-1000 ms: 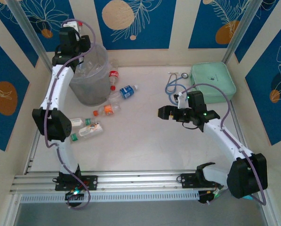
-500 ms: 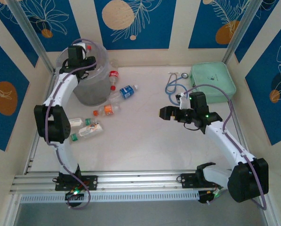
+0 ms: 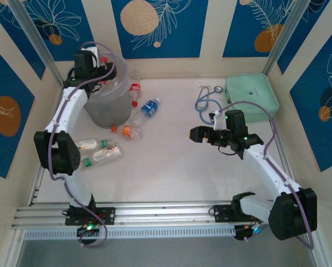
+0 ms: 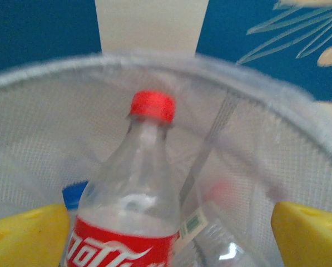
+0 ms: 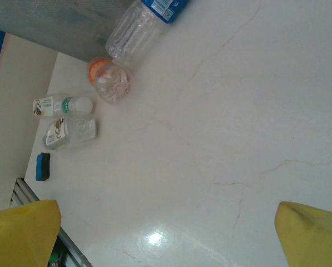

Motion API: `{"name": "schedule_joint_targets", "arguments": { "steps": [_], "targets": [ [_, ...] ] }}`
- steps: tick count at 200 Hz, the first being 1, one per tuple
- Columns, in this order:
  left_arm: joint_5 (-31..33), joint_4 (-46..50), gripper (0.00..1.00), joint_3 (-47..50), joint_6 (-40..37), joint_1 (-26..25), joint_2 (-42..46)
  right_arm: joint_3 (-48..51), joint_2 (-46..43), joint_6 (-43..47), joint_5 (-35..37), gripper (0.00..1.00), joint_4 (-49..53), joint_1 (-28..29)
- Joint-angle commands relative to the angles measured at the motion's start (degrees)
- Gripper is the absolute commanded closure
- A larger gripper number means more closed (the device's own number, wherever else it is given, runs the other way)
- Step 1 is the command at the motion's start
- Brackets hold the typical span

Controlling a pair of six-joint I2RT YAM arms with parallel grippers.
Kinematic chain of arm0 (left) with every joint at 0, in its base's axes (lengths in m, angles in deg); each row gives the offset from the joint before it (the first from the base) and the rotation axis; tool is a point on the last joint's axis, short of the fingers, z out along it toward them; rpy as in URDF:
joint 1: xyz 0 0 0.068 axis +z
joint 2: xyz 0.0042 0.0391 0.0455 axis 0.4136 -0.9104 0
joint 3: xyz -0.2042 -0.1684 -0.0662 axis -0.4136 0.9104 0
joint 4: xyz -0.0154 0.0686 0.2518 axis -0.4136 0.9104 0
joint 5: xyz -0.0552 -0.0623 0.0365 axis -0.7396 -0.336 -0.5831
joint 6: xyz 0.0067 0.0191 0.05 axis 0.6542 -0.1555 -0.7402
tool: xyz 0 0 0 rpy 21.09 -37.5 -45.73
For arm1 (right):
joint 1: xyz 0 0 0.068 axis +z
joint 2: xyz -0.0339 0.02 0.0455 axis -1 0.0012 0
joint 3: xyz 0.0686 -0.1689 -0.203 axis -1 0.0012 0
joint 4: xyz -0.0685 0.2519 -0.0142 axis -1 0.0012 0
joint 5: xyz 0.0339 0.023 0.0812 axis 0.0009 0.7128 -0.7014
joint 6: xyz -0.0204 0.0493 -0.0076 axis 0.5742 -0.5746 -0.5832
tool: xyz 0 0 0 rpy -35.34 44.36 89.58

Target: Put the plastic bottles in the bin

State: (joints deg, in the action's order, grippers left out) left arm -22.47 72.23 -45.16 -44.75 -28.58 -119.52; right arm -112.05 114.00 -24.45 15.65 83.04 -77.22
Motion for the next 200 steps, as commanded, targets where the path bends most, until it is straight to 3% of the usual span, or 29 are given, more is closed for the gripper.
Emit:
{"name": "schedule_joint_targets", "arguments": {
  "steps": [1, 17, 78, 121, 158, 182, 200],
  "targets": [
    [-0.2, 2.4, 0.05, -5.4, -1.0, 0.7, 0.5, 0.9, -0.6, 0.9, -1.5, 0.01, -0.1, -0.5],
    [1.0, 2.7, 0.07, -5.9, -1.5, 0.7, 0.5, 1.0, -0.3, 0.7, -1.6, 0.01, -0.3, -0.4],
    [0.4, 4.4, 0.54, -0.7, 0.1, 0.6, -1.4, 0.9, 0.6, 0.2, -2.4, 0.01, -1.1, -0.5],
    [-0.6, 0.2, 0.65, 6.7, 1.9, 0.6, -1.9, 1.1, 1.1, -0.6, -2.8, 0.01, -1.3, -0.5],
    [-0.8, -0.7, 0.65, 5.4, 2.3, 0.6, 0.0, 0.5, 0.9, -1.2, -3.0, 0.01, -1.1, -0.4],
    [0.4, 1.1, 0.41, 2.5, 0.3, 0.6, 2.8, 0.3, 1.4, -2.0, -3.4, 0.01, -1.7, -0.3],
    [0.9, 2.3, 0.31, 1.3, -1.7, 0.6, 5.7, 0.4, 2.2, -2.7, -4.1, 0.01, -2.8, -0.2]
  ]
}}
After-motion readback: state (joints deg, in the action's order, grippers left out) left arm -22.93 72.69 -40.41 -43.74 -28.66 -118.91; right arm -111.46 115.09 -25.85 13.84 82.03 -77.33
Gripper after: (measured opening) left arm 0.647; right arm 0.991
